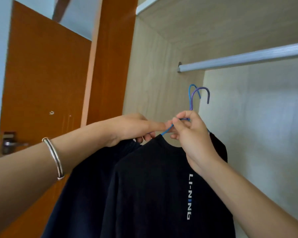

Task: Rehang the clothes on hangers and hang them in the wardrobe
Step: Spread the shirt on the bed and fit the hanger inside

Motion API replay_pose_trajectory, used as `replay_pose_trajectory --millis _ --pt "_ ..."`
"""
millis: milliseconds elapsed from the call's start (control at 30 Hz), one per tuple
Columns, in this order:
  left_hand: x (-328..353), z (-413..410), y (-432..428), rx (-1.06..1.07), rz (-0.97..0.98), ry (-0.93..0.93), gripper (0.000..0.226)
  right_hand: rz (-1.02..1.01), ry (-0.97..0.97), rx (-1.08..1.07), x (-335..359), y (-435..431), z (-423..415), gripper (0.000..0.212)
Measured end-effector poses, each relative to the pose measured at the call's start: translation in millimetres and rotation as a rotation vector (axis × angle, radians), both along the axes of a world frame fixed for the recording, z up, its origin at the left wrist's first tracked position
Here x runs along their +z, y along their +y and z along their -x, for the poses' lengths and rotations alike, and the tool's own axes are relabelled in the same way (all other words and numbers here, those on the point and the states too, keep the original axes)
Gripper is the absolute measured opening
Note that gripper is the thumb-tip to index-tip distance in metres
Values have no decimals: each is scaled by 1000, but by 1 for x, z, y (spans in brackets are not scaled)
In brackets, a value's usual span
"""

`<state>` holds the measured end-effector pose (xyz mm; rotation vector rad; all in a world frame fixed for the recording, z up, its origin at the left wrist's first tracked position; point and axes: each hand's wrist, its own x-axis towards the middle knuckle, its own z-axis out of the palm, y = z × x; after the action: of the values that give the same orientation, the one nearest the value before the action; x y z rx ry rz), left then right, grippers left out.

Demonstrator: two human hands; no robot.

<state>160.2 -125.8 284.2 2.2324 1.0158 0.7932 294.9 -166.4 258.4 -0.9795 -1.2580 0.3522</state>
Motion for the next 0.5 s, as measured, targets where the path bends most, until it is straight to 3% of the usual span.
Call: replay_pose_trajectory --millis 233,500 --pt "-63 86 -49 328 157 124 17 43 -254 371 -72 -21 68 29" --pt "-99 198 -103 717 50 227 22 70 -665 778 -89 -20 144 34"
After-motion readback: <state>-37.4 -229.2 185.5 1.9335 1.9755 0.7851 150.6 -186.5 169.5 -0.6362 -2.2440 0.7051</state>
